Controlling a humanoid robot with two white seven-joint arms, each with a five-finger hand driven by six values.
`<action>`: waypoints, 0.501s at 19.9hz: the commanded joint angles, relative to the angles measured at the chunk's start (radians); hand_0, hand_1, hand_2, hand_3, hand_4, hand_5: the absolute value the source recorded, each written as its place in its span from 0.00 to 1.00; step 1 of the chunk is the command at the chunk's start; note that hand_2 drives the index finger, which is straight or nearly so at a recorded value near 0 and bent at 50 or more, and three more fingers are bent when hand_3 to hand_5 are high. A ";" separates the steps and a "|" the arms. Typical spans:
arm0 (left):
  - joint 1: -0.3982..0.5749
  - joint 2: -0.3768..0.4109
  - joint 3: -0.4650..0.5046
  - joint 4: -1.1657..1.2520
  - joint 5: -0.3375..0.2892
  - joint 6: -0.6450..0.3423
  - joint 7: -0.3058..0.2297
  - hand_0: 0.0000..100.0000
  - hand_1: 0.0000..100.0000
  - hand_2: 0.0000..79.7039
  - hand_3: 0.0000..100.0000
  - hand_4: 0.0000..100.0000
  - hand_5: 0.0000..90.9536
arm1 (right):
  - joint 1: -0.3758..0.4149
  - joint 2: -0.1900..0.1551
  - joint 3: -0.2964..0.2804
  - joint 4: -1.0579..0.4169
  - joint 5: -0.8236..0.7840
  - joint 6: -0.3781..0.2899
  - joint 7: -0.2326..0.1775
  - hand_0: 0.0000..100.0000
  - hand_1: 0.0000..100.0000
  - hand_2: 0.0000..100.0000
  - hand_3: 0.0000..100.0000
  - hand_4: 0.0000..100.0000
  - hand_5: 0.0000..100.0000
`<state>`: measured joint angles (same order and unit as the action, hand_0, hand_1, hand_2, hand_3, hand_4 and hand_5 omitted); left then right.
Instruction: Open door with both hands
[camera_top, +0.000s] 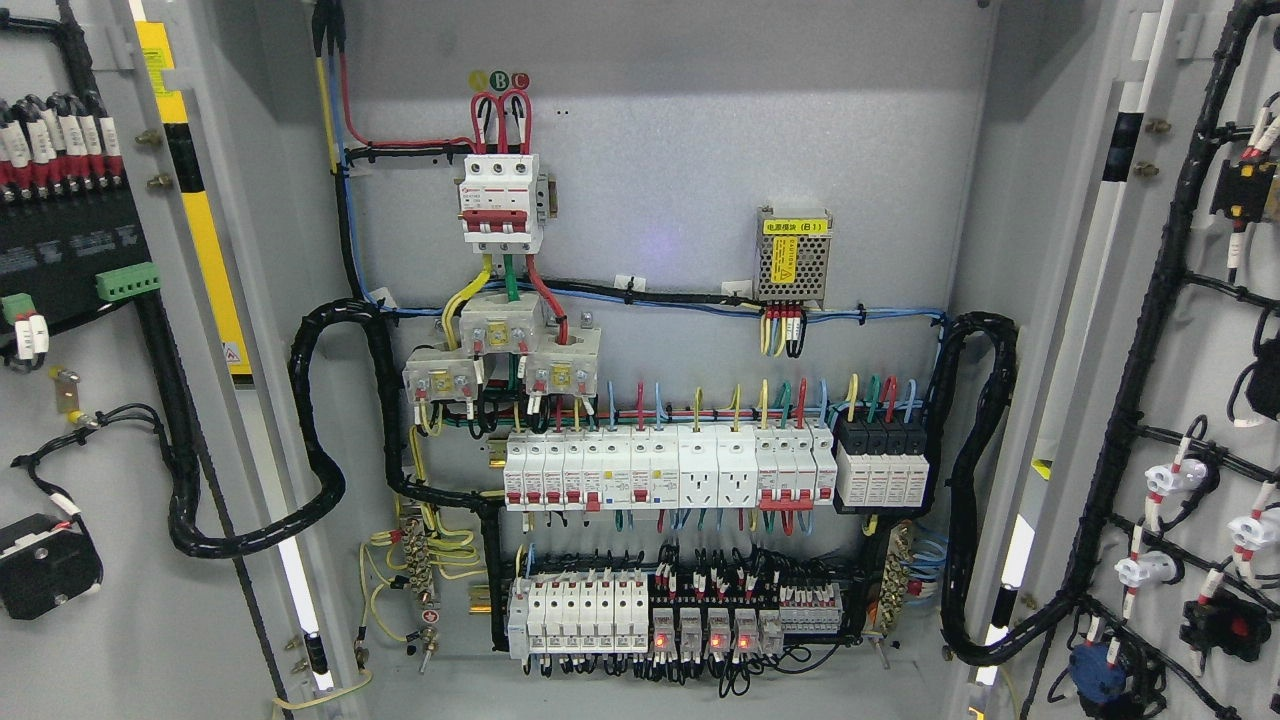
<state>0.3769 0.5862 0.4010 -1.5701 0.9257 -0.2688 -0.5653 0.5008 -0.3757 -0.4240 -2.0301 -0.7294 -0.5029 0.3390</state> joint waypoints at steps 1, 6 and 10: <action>-0.013 0.056 0.012 0.088 0.016 0.000 -0.011 0.00 0.00 0.00 0.00 0.00 0.00 | 0.001 0.004 -0.035 0.021 -0.002 0.001 0.000 0.21 0.09 0.00 0.00 0.00 0.00; -0.032 0.081 0.010 0.143 0.016 0.000 -0.011 0.00 0.00 0.00 0.00 0.00 0.00 | 0.001 0.004 -0.045 0.025 -0.002 0.001 0.000 0.21 0.09 0.00 0.00 0.00 0.00; -0.073 0.086 -0.002 0.189 0.016 0.000 -0.011 0.00 0.00 0.00 0.00 0.00 0.00 | 0.001 0.014 -0.055 0.041 -0.002 0.001 0.000 0.21 0.09 0.00 0.00 0.00 0.00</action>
<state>0.3389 0.6321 0.4052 -1.4831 0.9396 -0.2688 -0.5772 0.5015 -0.3713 -0.4516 -2.0128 -0.7313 -0.5020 0.3389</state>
